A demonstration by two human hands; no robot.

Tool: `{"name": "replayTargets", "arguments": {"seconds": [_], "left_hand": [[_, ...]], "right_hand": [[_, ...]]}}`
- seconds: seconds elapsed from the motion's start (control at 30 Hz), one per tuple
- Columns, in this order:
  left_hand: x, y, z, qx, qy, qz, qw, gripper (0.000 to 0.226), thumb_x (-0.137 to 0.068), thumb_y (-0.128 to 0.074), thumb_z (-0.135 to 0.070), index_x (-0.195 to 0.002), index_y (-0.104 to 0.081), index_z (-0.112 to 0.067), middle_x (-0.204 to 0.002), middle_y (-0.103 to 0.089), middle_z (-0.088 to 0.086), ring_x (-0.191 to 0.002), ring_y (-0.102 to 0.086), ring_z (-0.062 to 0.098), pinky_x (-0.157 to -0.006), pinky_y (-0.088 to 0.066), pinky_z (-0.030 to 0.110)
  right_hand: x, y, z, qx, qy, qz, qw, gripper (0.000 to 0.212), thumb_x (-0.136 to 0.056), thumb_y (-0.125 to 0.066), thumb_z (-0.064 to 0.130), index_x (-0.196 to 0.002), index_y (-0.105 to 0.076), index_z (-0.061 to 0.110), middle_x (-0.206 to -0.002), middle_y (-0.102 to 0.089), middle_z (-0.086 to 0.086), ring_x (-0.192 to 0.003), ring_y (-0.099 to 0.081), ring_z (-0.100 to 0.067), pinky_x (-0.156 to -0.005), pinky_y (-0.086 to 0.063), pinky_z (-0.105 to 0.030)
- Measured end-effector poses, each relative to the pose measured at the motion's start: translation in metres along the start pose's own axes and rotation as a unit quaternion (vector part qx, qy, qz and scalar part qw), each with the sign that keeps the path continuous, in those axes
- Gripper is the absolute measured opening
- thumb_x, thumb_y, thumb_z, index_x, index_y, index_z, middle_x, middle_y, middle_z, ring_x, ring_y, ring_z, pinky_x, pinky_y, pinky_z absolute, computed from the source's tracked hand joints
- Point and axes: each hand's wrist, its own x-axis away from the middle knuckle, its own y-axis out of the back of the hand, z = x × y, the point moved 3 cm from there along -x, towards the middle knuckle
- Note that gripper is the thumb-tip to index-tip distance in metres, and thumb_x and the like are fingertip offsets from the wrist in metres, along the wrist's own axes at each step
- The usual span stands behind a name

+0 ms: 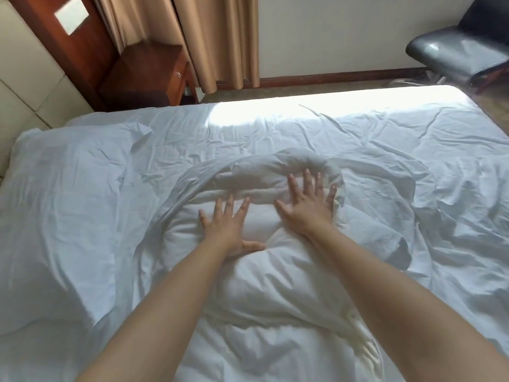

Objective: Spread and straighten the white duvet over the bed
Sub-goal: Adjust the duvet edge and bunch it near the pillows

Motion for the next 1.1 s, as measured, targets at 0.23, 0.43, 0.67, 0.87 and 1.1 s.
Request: {"name": "replayTargets", "arguments": {"seconds": [0.23,0.43,0.67,0.87,1.1], "left_hand": [[0.03,-0.012,0.029,0.008,0.018,0.03,0.999,0.109,-0.072,-0.05,-0.079,-0.148,0.017,-0.038,-0.158,0.02,0.0,-0.147,0.013,0.027,-0.11,0.002,0.064],[0.058,-0.026,0.056,0.096,0.024,-0.002,0.995,0.067,-0.096,-0.026,-0.059,-0.151,0.005,-0.036,-0.16,0.01,-0.005,-0.148,0.008,0.019,-0.115,0.002,0.058],[0.115,-0.071,0.135,0.146,0.198,-0.08,0.966,0.042,-0.102,-0.025,-0.031,-0.143,-0.029,-0.024,-0.145,-0.035,0.002,-0.129,-0.038,0.026,-0.101,-0.036,0.046],[0.156,-0.11,0.173,0.356,0.335,0.062,0.87,0.045,-0.087,-0.06,-0.029,-0.123,-0.046,-0.005,-0.119,-0.055,0.016,-0.103,-0.059,0.031,-0.082,-0.048,0.036],[0.179,-0.088,0.17,0.603,0.321,-0.046,0.728,0.025,-0.074,-0.056,-0.002,-0.098,-0.061,-0.004,-0.077,-0.056,0.008,-0.068,-0.052,0.024,-0.055,-0.041,0.023]], "right_hand": [[0.01,0.0,0.019,0.006,-0.03,0.021,0.999,0.075,-0.088,-0.032,0.065,-0.152,-0.004,0.037,-0.16,0.012,-0.004,-0.146,0.014,-0.028,-0.11,0.016,-0.056],[0.047,-0.005,0.08,-0.002,0.061,0.019,0.998,0.071,-0.093,-0.027,0.063,-0.151,0.003,0.036,-0.159,0.016,-0.003,-0.145,0.018,-0.027,-0.111,0.019,-0.053],[0.105,-0.031,0.147,-0.009,0.149,0.06,0.987,0.068,-0.095,-0.029,0.058,-0.152,-0.005,0.033,-0.161,0.005,-0.004,-0.147,0.011,-0.025,-0.116,0.011,-0.05],[0.138,-0.053,0.189,0.006,0.18,0.07,0.981,0.063,-0.096,-0.03,0.054,-0.152,-0.014,0.03,-0.161,-0.004,-0.005,-0.148,0.004,-0.023,-0.117,0.01,-0.047],[0.162,-0.05,0.198,-0.09,0.143,0.078,0.983,0.037,-0.096,-0.043,0.037,-0.122,-0.058,0.016,-0.126,-0.055,-0.007,-0.12,-0.046,-0.027,-0.099,-0.033,-0.036]]}}
